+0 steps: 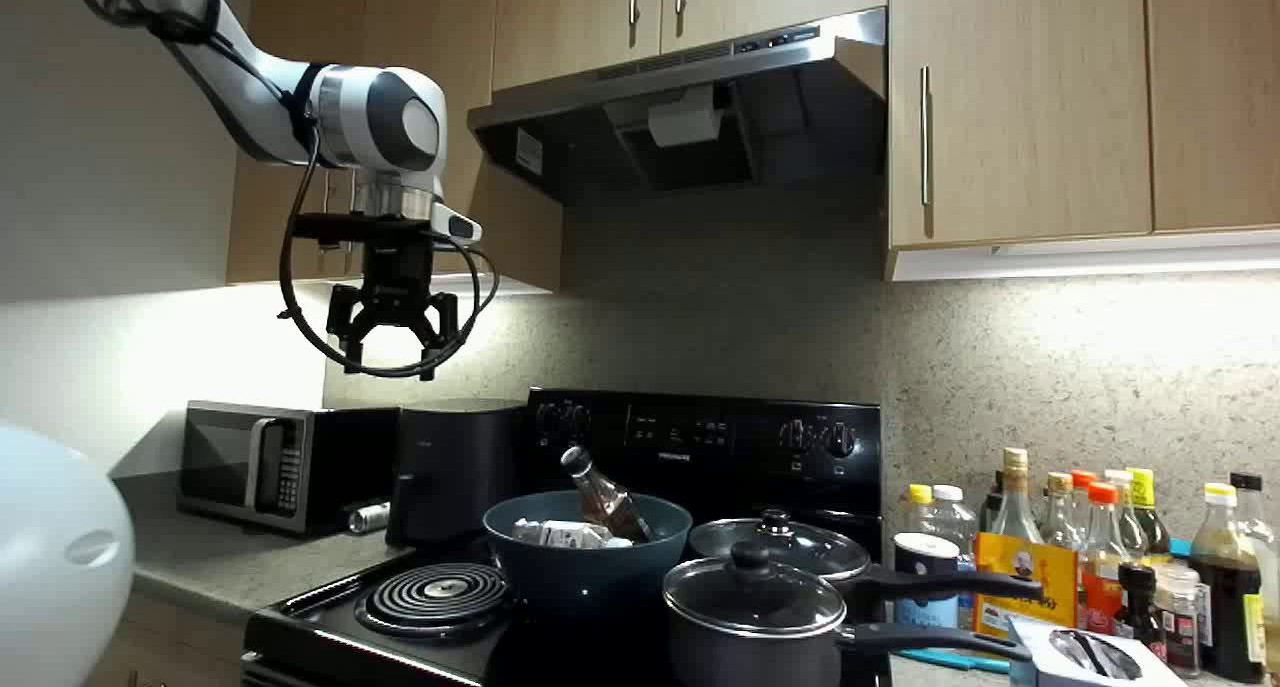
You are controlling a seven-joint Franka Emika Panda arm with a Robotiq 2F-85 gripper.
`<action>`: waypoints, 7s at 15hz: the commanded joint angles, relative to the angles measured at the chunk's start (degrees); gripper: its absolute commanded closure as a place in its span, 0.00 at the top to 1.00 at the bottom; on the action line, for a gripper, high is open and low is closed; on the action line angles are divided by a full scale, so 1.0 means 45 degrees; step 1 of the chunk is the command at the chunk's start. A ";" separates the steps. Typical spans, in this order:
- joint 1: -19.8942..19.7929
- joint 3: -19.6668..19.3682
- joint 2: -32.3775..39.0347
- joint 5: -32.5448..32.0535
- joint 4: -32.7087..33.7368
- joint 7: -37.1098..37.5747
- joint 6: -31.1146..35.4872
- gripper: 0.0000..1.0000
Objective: Remove the bottles from the bowl and put them on the stove
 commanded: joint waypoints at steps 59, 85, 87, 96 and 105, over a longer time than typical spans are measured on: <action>-0.0591 -0.2579 0.8930 -0.3987 0.6731 0.8877 0.1235 0.40; -0.0253 -0.2362 0.8590 -0.3406 0.7020 0.8574 -0.0800 0.34; -0.0301 -0.2362 0.8594 -0.3221 0.7032 0.8539 -0.0798 0.20; -0.0136 -0.2490 0.6709 -0.3384 0.6047 0.9151 0.0061 0.20; -0.0499 -0.2091 0.3302 -0.3889 0.4449 1.0249 0.0770 0.20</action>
